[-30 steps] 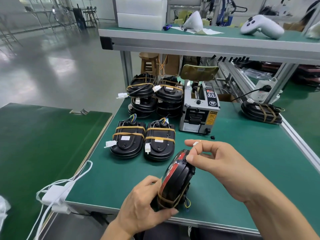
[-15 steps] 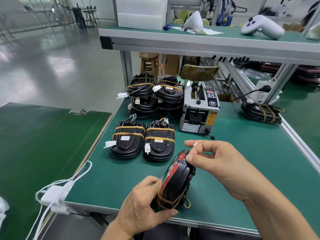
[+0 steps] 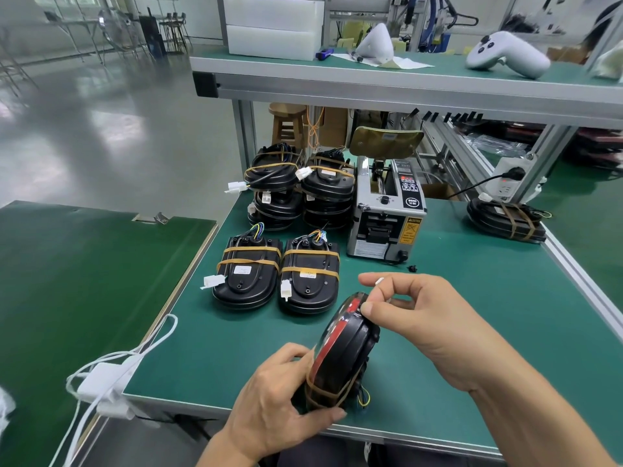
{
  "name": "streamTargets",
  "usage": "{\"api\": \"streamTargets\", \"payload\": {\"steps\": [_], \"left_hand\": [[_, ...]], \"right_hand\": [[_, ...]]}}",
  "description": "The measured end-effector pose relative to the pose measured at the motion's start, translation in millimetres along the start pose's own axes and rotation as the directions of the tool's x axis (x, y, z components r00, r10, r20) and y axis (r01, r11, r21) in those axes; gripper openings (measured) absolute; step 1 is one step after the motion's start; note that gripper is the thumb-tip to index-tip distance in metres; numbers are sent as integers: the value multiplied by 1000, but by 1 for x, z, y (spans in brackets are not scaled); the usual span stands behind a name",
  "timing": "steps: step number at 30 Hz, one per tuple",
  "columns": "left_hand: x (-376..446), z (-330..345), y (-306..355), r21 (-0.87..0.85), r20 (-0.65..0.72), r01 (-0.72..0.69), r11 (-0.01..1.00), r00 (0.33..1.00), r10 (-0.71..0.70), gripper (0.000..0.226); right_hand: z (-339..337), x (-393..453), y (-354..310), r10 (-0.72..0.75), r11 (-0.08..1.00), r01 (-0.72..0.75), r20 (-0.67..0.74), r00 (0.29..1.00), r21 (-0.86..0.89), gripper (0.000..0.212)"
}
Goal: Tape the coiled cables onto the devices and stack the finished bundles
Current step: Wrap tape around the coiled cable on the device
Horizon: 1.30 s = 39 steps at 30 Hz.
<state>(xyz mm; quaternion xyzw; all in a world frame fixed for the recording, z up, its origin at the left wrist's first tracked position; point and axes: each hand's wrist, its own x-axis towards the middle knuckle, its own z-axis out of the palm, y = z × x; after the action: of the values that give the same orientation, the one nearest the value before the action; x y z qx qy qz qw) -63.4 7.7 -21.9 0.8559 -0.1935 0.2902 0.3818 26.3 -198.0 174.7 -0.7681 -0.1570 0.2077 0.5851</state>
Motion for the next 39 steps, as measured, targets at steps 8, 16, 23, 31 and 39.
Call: {"api": "streamTargets", "payload": {"steps": [8,16,23,31,39], "left_hand": [[1,0,0,11,-7,-8,1000,1000,8,49],[2,0,1,11,-10,-5,1000,1000,5,47],[2,-2,3,15,-16,-13,1000,1000,13,48],[2,-1,2,23,-16,-12,1000,1000,12,52],[2,0,1,24,-16,-17,1000,1000,17,51]], "right_hand": [[2,0,-1,-6,1000,6,1,1000,6,24],[2,0,0,-10,999,10,-13,1000,-30,23],[0,-1,-1,7,998,-8,-15,1000,-57,22],[0,0,1,30,999,-30,-25,999,16,26],[7,2,13,41,994,-36,-54,998,100,15]]}}
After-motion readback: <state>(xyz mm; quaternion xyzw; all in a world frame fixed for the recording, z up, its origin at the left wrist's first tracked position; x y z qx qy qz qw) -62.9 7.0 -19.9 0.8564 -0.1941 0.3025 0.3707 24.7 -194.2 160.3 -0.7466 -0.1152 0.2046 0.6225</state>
